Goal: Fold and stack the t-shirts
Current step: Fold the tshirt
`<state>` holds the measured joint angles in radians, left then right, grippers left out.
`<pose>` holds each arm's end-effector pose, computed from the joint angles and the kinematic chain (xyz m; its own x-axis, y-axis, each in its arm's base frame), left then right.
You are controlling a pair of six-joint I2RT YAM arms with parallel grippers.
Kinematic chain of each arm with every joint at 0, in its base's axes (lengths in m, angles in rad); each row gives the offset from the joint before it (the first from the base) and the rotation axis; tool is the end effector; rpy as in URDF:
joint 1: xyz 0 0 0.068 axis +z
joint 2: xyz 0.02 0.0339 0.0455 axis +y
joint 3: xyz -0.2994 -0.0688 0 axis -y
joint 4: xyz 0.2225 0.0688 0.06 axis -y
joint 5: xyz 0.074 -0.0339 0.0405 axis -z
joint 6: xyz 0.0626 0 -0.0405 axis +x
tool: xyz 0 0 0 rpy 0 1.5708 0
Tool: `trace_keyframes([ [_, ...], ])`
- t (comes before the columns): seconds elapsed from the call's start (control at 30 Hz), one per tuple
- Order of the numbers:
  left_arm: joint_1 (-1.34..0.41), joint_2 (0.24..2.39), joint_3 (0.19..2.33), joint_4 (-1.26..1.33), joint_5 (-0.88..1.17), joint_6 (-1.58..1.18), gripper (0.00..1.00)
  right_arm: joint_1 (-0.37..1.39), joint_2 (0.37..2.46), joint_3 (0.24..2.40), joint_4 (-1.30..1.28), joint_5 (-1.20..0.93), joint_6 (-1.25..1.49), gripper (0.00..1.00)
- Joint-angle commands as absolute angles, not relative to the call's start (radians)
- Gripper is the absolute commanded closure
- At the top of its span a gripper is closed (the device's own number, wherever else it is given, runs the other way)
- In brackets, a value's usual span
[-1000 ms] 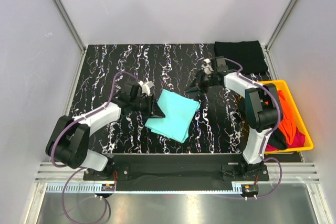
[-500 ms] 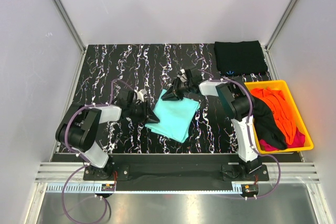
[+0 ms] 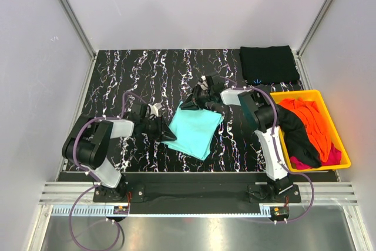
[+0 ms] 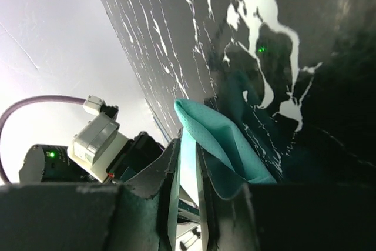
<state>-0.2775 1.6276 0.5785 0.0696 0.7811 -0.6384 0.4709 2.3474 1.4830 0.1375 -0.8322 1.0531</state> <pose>0.2437 -0.1152 0.1511 -0.9821 -0.1603 -0.0993 -0.0165 0.5977 -0.8016 0.4305 0.2711 0.1196 -0.9864 0.1543 0.0572 0.1198 0.4349 0.8925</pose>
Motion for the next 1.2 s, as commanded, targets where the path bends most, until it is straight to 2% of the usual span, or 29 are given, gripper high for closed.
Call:
trace_keyframes([
  [0.0,-0.270,1.591,0.589,0.023,0.776,-0.597,0.73,0.454,2.327,1.551,0.075,-0.828,0.985,0.77],
  [0.2,-0.268,1.539,0.705,0.002,0.798,-0.643,0.71,0.462,2.284,1.601,0.055,-0.842,1.014,0.77],
  [0.4,-0.270,1.658,0.831,0.029,0.818,-0.657,0.71,0.483,2.315,1.670,0.057,-0.854,1.077,0.78],
  [0.63,-0.261,1.825,0.839,0.144,0.834,-0.649,0.72,0.508,2.393,1.629,0.231,-0.887,1.222,0.78],
  [0.8,-0.226,1.862,0.804,0.195,0.854,-0.647,0.72,0.508,2.444,1.612,0.250,-0.879,1.218,0.78],
  [0.97,-0.212,1.827,0.767,0.175,0.879,-0.627,0.72,0.506,2.485,1.629,0.239,-0.873,1.192,0.78],
  [1.17,-0.209,1.654,0.716,0.068,0.881,-0.609,0.69,0.494,2.453,1.720,0.054,-0.851,1.049,0.78],
])
